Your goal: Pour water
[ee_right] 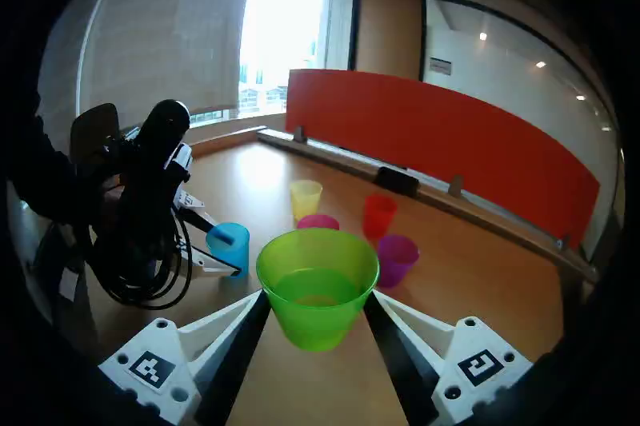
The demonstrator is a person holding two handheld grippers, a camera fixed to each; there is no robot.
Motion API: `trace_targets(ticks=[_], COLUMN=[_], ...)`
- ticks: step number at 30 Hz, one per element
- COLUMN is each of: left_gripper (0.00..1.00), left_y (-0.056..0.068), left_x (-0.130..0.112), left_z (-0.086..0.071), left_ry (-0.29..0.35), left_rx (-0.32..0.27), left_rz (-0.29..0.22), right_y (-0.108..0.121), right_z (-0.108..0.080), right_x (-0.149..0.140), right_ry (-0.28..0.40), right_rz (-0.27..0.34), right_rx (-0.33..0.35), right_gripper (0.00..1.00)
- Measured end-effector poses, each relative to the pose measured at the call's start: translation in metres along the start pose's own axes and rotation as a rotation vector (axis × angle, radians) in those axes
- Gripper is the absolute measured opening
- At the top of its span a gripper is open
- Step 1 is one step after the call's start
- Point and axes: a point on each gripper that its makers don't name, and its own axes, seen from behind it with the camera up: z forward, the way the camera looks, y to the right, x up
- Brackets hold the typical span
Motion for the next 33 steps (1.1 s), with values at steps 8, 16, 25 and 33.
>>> trace_targets(ticks=[8, 16, 25, 33], left_gripper=[0.91, 0.91, 0.91, 0.91], left_y=[0.000, -0.002, -0.003, -0.011], left_x=[0.003, 0.003, -0.004, -0.009], left_z=[-0.009, -0.026, -0.053, -0.090], left_ry=[0.013, 0.025, 0.034, 0.057], left_rx=[0.009, 0.031, 0.073, 0.127], left_rz=[0.005, 0.012, -0.017, -0.058], right_y=[0.000, 0.000, -0.001, -0.004], right_z=[0.007, 0.017, 0.034, 0.052], right_x=[-0.004, -0.010, -0.023, -0.043], right_ry=[-0.003, -0.009, -0.025, -0.047], right_rz=[-0.002, -0.005, -0.008, -0.007], right_rx=[0.004, 0.013, 0.029, 0.049], right_gripper=[0.85, 0.85, 0.85, 0.86])
